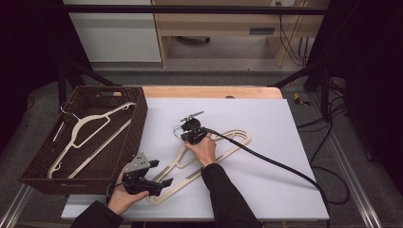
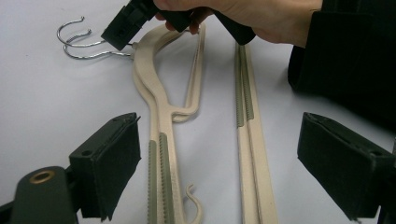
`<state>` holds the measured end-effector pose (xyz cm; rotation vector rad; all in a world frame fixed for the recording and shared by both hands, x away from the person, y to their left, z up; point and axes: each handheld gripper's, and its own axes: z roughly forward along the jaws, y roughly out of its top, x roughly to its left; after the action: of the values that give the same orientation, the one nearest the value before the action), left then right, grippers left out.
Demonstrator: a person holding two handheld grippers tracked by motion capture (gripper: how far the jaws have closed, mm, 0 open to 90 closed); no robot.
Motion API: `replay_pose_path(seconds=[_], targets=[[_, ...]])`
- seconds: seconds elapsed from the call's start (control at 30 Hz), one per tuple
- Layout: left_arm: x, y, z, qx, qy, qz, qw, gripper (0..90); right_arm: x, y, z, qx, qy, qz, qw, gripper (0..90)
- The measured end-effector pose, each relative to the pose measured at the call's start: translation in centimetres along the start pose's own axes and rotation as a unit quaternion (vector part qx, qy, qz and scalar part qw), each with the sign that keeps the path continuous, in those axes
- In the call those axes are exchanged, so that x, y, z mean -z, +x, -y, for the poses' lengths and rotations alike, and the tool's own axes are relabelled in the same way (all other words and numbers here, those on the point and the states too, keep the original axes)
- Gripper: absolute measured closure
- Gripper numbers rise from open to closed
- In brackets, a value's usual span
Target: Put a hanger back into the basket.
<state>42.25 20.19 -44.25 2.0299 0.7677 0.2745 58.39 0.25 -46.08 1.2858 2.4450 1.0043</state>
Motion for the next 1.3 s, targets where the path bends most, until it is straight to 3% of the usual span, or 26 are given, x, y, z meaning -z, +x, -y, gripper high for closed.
replay_pose_path(seconds=[0.03,0.13,0.4,0.53,0.67,0.73,0.93,0.97,1.0,1.13,1.3], targets=[[0.0,0.0,0.0,0.000,0.000,0.000,1.0000,12.7,0.0,-0.2,0.0,0.017,-0.004,-0.002,0.9999,89.0],[0.0,0.0,0.0,0.000,0.000,0.000,1.0000,12.7,0.5,0.0,-0.1,0.012,-0.012,-0.002,0.9999,89.1],[0.0,-0.2,-0.6,0.016,-0.002,0.015,0.9998,12.8,2.2,0.5,-0.3,0.027,-0.032,-0.001,0.9991,89.2],[0.1,-0.2,-1.4,0.008,-0.006,0.006,0.9999,13.4,3.2,0.9,-0.3,0.035,-0.042,-0.005,0.9985,89.3],[0.1,-0.2,-2.4,0.013,-0.010,0.003,0.9999,14.6,3.8,0.9,-0.4,0.049,-0.053,-0.008,0.9974,89.3],[0.0,-0.1,-2.7,0.016,-0.007,0.003,0.9998,14.8,4.0,1.0,-0.3,0.044,-0.053,-0.010,0.9976,89.3],[-0.7,0.2,-3.5,0.021,0.009,-0.001,0.9997,16.0,4.6,0.9,-0.2,0.052,-0.067,-0.015,0.9963,89.3],[-0.9,0.3,-3.7,0.021,0.010,-0.001,0.9997,16.7,4.7,1.0,-0.2,0.045,-0.064,-0.015,0.9968,89.3],[-1.2,0.3,-3.8,0.029,0.013,0.003,0.9995,17.3,4.8,1.0,-0.1,0.050,-0.066,-0.013,0.9965,89.3],[-2.3,1.1,-4.4,0.029,0.028,-0.017,0.9990,20.3,5.2,1.0,0.0,0.051,-0.071,-0.014,0.9960,89.3],[-3.7,1.7,-5.1,0.036,0.036,-0.018,0.9985,23.6,5.8,1.0,0.0,0.054,-0.076,-0.017,0.9955,89.2]])
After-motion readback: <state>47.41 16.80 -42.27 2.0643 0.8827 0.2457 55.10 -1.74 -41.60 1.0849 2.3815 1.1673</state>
